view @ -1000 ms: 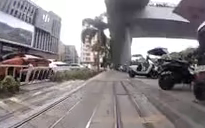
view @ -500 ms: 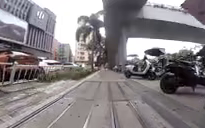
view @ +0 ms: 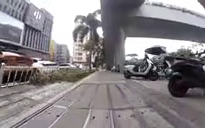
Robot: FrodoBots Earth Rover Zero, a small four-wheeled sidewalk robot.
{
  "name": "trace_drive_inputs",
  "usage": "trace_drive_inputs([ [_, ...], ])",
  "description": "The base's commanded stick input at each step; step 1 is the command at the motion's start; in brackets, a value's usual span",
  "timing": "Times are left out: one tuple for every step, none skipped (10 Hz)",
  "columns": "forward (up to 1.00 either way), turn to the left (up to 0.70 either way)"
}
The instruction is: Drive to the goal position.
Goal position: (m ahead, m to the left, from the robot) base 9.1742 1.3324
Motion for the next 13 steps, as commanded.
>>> trace_drive_inputs([
  [0.45,0.00],
  [0.45,0.00],
  [0.45,0.00],
  [0.45,0.00],
  [0.45,0.00],
  [0.45,0.00],
  [0.45,0.00],
  [0.45,0.00],
  [0.45,0.00],
  [0.45,0.00],
  [0.45,0.00],
  [0.45,0.00],
  [0.45,0.00],
])
